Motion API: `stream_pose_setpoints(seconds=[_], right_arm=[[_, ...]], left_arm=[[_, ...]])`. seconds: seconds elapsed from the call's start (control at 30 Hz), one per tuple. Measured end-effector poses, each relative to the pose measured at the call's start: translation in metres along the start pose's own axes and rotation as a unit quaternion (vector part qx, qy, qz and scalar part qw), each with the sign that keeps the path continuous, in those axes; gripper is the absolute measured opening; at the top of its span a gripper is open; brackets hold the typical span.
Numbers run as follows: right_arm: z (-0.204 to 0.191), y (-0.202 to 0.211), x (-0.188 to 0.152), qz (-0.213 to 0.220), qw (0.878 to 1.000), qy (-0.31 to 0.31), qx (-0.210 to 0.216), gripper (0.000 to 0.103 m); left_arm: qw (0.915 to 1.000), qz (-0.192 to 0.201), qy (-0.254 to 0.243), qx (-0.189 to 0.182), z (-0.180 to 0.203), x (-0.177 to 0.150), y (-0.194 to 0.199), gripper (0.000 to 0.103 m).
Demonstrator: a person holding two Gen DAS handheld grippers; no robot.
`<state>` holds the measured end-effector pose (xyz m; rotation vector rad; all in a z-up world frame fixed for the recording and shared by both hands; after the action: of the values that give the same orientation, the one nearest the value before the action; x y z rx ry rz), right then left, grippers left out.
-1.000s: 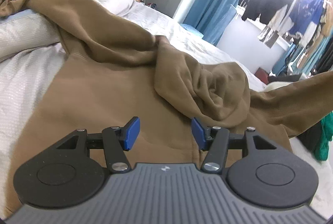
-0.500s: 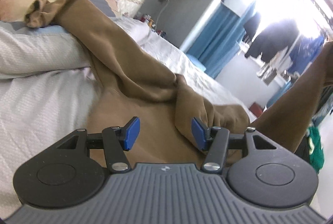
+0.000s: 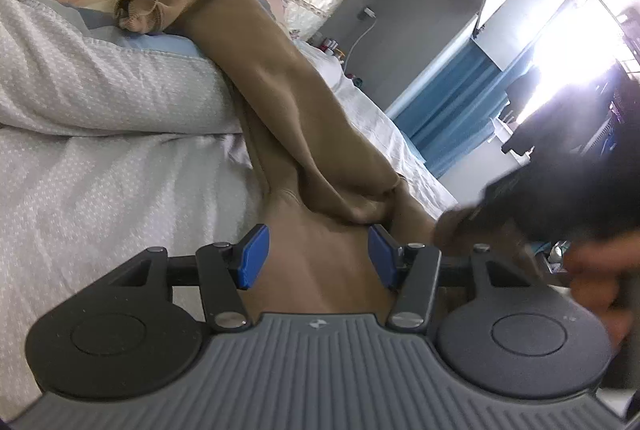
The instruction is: Fold large clothes
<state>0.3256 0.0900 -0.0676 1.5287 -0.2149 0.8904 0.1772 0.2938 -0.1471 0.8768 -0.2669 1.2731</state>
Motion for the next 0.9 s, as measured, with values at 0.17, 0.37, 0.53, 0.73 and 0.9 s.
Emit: stream_pose_setpoints(seconds=[0.17, 0.37, 0.53, 0.73, 0.9], right_arm=[[-0.008, -0.044, -0.026, -0.024, 0.999, -0.015, 0.017, 0.009], [0.002, -0.021, -0.026, -0.014, 0.999, 0.003, 0.038, 0.010], [0.016, 0.004, -0.026, -0.035, 0.998, 0.023, 0.051, 0.017], [0.012, 0.032, -0.033, -0.046, 0.992, 0.100, 0.058, 0.085], [0.011, 0.075, -0.029, 0.000, 0.988, 0.134, 0.077, 0.085]], left_arm=[[0.9999, -0.004, 0.015, 0.005, -0.010, 0.003, -0.018, 0.061], [0.9997, -0.003, 0.025, 0.001, -0.011, 0.005, -0.029, 0.060], [0.9998, 0.001, 0.021, -0.001, -0.003, 0.003, -0.028, 0.061], [1.0000, 0.004, -0.001, 0.002, 0.009, -0.003, -0.025, 0.061], [0.9998, 0.000, -0.019, -0.004, 0.016, -0.009, -0.022, 0.061]])
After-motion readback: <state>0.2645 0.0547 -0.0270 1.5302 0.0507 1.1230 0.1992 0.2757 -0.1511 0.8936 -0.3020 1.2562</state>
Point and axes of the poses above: each gripper's, at about its wrist camera, not at the fingertips, and y roughly against the way its jaws point, z to its right, x to its top, the point moved 1 cm from there along -y, roughly the way its jaws point, and after that the axes turned 4 degrees about y, right-handed, at the moved point
